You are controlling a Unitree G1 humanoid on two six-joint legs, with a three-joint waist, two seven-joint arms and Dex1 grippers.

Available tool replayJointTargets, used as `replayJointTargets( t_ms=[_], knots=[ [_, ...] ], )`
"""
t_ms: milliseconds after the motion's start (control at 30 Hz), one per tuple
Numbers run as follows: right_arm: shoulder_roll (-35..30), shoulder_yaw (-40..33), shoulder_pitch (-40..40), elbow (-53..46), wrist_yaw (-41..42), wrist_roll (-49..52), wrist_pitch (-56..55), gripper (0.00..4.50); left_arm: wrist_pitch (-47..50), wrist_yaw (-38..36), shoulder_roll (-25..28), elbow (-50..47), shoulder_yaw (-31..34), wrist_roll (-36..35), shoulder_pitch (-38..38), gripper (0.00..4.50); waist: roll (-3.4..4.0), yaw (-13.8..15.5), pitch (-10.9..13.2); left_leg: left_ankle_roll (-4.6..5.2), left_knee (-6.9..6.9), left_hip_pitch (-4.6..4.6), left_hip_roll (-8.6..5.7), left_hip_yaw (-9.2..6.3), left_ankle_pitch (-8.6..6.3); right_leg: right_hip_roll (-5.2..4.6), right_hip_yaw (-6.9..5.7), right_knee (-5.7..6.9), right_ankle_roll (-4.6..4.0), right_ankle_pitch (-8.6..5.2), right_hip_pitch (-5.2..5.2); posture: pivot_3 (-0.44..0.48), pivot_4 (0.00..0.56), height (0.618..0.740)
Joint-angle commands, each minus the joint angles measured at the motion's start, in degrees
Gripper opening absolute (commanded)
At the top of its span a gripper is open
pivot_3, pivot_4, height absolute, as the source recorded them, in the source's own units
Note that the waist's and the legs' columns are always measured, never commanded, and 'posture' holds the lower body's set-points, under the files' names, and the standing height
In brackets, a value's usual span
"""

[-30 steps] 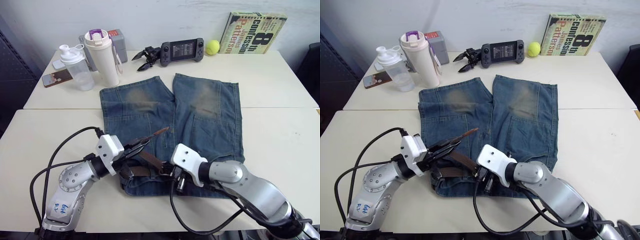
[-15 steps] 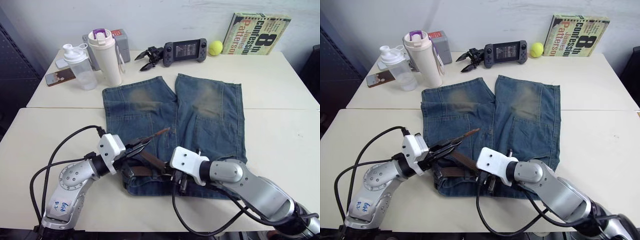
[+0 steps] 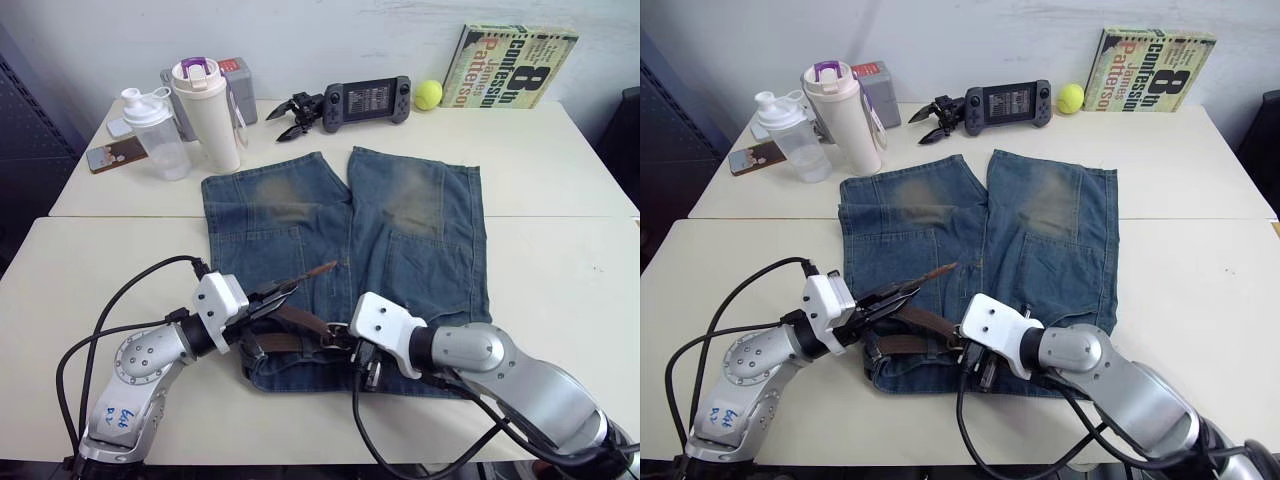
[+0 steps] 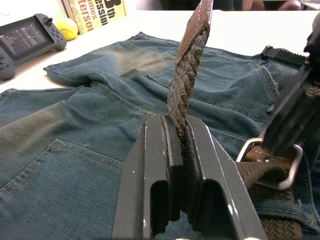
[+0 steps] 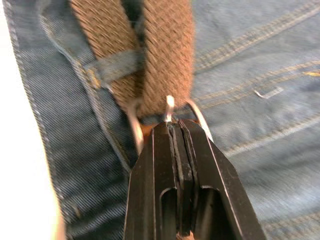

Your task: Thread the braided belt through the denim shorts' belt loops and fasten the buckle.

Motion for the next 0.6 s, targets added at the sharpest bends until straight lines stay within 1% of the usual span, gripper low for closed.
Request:
replayJointTargets(
  t_ms=[33,267,400,533,600],
  knots=[
    [-0.2,1.86,-1.41,0.84,0.64,-0.86,-2.06,0.03,-0.57,0.19,0.4,-1.6,0.68,-0.18,-0.25,0.0,0.0,0.0,0.0,0.0,0.0,0.0,0.0,0.0,0.0,0.0,0.0,0.0,0.0,0.0,0.0,0.0,0.15,0.739],
    [-0.17,3.9,-2.06,3.73,1.28,-1.36,-3.02,0.03,-0.3,0.57,0.35,-2.3,0.85,-0.29,-0.06,0.0,0.0,-0.06,0.0,0.0,0.0,0.0,0.01,-0.01,0.0,0.0,0.0,-0.01,0.0,0.0,0.0,0.0,0.15,0.739],
    [-1.2,5.05,-1.86,5.24,2.48,-1.19,-1.81,0.03,-0.31,0.79,0.4,-2.49,0.94,-0.15,0.1,0.0,0.0,-0.04,0.0,0.0,0.0,0.01,0.02,-0.01,0.0,0.0,0.0,0.0,0.0,0.0,0.0,0.0,0.15,0.739],
    [-0.8,6.05,-3.38,6.41,3.88,-0.52,-0.28,0.03,-0.33,0.83,0.34,-2.21,0.72,-0.2,-0.27,0.0,0.0,-0.06,0.0,0.0,0.0,0.02,0.02,-0.01,0.0,0.01,-0.01,0.0,0.0,0.0,0.0,0.0,0.15,0.739],
    [-1.33,7.67,-4.41,7.15,4.95,-0.56,0.84,0.03,-0.55,0.71,0.39,-2.22,0.6,-0.1,-0.34,0.0,0.0,-0.08,0.0,0.0,0.0,0.02,0.03,-0.02,0.0,0.01,0.0,0.0,0.0,0.0,0.0,0.0,0.15,0.739]
  ],
)
